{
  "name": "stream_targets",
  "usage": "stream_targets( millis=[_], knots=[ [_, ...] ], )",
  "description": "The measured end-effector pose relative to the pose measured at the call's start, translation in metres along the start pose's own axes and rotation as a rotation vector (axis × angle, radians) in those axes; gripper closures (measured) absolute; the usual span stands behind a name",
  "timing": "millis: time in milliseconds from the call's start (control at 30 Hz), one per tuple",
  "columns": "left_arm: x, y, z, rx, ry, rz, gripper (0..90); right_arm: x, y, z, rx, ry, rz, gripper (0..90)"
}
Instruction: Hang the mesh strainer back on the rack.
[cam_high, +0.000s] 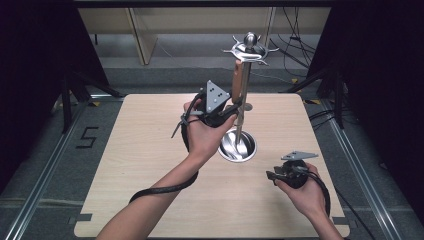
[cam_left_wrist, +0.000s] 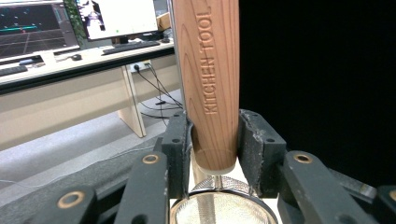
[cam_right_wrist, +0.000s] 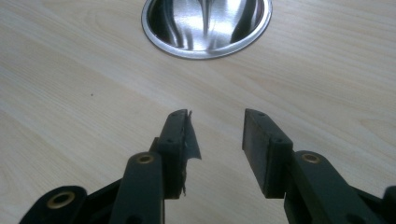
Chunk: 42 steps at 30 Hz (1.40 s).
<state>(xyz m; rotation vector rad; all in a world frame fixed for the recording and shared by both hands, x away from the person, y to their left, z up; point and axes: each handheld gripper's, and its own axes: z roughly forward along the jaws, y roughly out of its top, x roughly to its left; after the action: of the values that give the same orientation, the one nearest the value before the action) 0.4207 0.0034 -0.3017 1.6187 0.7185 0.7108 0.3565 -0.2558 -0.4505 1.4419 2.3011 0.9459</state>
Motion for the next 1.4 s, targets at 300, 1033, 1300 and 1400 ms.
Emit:
stream_targets(
  millis=[300, 1033, 1300, 1400],
  knots=[
    [0.001, 0.003, -0.006, 0.025, -0.04, -0.008, 54.7, 0.0, 0.0, 0.0, 0.001, -0.001, -0.001, 61.2],
    [0.038, -0.003, -0.064, 0.128, -0.076, -0.041, 31.0, 0.0, 0.001, 0.0, -0.004, -0.008, 0.006, 60.7],
    [0.054, -0.018, -0.086, 0.138, -0.052, -0.016, 32.0, 0.001, 0.0, 0.001, -0.011, -0.005, 0.012, 60.6],
    [0.06, -0.03, -0.095, 0.153, -0.043, -0.013, 32.4, 0.001, 0.0, 0.0, -0.008, -0.008, 0.019, 60.5]
  ],
)
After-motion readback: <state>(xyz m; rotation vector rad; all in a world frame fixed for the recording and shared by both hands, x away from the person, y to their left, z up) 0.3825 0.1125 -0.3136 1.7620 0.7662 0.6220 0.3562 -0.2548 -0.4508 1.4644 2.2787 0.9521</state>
